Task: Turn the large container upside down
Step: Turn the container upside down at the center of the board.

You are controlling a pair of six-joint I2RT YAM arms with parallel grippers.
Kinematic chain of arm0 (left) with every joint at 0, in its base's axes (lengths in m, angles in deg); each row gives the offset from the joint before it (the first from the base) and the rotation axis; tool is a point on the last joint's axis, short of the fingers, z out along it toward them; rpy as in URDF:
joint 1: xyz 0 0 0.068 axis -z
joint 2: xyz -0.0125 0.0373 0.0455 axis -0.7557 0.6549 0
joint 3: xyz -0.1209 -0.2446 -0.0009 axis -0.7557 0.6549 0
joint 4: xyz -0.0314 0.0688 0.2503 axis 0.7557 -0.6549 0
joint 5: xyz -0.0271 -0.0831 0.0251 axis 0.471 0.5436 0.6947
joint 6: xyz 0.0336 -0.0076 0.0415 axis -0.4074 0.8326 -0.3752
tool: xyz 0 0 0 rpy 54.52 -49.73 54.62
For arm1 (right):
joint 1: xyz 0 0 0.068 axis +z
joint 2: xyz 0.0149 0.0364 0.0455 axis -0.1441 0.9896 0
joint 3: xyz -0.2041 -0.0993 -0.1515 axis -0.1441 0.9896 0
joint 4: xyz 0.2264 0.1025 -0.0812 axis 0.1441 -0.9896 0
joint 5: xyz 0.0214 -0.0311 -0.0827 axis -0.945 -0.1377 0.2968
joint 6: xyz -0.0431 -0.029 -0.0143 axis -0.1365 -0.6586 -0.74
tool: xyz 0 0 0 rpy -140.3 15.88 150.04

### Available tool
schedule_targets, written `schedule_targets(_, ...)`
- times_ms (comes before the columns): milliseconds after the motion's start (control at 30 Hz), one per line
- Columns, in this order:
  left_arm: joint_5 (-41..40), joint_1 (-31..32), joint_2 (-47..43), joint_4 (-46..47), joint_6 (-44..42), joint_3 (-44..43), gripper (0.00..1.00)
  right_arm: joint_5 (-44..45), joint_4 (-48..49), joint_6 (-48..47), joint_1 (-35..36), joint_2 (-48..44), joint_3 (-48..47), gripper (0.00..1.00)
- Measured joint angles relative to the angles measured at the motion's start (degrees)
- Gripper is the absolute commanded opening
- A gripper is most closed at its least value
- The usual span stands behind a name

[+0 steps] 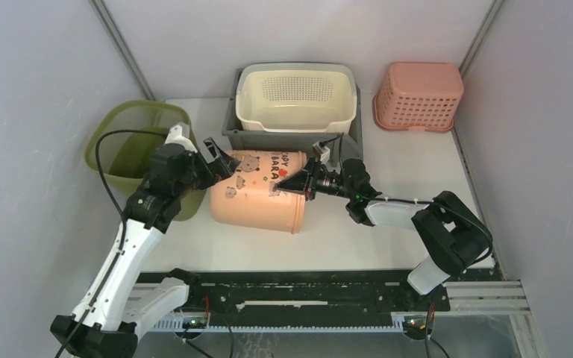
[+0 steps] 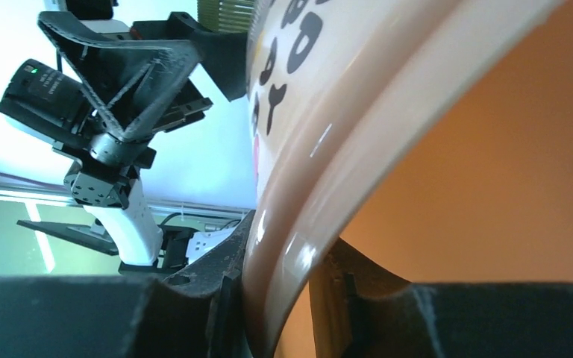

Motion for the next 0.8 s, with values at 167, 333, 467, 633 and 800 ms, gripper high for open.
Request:
schedule_targets(167, 0.4, 0.0, 0.0, 0.1, 0.0, -1.6, 0.99, 0.0, -3.5, -1.4, 0.3, -0.7, -0.4, 0.46)
schedule_targets(333, 1.8, 0.0, 0.1, 1.1, 0.2, -3.8, 0.99, 0.2, -6.6, -2.8, 0.7, 0.3, -0.6, 0.54)
schedule_targets(467, 8.5, 1.3, 0.1, 3.0, 2.7, -5.9, 0.98, 2.2, -7.8, -4.2, 1.4, 2.6, -1.9, 0.60)
schedule_targets(633, 14.1, 2.1, 0.3, 3.6, 4.7, -6.4, 0.98, 2.6, -8.9, -5.7, 1.9, 3.3, -2.5, 0.56)
schedule_targets(800, 15.1, 2.3, 0.9, 3.3, 4.9, -6.5, 0.99, 2.6, -4.7, -6.0, 1.6, 4.5, -2.5, 0.42)
